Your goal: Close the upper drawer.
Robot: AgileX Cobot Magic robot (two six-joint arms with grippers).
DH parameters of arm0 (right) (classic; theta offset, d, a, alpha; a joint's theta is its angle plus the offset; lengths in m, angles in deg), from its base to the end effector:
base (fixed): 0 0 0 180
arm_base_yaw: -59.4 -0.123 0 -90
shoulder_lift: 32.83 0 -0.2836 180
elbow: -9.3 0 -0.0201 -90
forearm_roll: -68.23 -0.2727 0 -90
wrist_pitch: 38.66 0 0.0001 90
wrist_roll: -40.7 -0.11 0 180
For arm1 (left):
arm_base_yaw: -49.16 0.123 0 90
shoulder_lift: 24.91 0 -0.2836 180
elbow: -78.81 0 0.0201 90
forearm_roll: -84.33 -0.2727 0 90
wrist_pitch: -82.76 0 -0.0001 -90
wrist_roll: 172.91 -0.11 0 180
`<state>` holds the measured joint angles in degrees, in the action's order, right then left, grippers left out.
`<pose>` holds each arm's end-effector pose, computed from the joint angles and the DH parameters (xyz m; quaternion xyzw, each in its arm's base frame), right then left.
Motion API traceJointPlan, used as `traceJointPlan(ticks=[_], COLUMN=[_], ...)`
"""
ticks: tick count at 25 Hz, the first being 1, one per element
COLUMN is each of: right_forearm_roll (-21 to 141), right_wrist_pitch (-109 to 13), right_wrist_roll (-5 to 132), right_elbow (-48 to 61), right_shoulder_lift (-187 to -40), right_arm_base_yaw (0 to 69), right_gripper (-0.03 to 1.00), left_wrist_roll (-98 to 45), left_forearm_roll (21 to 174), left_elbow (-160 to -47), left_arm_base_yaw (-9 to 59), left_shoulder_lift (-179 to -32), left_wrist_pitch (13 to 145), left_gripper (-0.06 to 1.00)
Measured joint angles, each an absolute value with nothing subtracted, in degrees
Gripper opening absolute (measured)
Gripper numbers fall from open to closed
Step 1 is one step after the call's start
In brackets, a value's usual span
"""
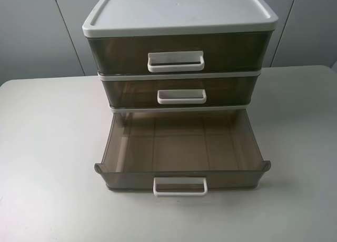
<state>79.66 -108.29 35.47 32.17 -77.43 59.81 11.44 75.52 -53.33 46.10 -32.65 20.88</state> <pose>0.1161 -0.0213 0.3664 0.0474 0.9249 -0.0842 0.3677 0.0303 0.0133 0.2819 -0.0138 0.8522 0.0431 0.5213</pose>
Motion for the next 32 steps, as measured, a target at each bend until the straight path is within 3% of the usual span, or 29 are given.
traceJointPlan(ticks=[4,18,32], right_forearm_roll=[79.1,71.4,68.9], right_wrist_pitch=[-108.5,-102.3,-101.1], right_wrist_roll=[35.4,37.1,39.9], right_elbow=[36.8,54.0,57.1], right_shoulder_lift=[-70.0,-49.6,-40.8], right_arm_base_yaw=[63.9,64.1,64.1], right_gripper=[0.63,0.63,0.63], left_wrist_roll=[11.4,11.4,11.4], left_forearm_roll=[75.5,75.5,75.5], left_elbow=[-53.3,-53.3,-53.3], left_arm_base_yaw=[46.1,46.1,46.1], left_shoulder_lift=[-32.7,-32.7,-32.7], left_wrist_pitch=[20.9,20.9,20.9], left_gripper=[0.74,0.74,0.74])
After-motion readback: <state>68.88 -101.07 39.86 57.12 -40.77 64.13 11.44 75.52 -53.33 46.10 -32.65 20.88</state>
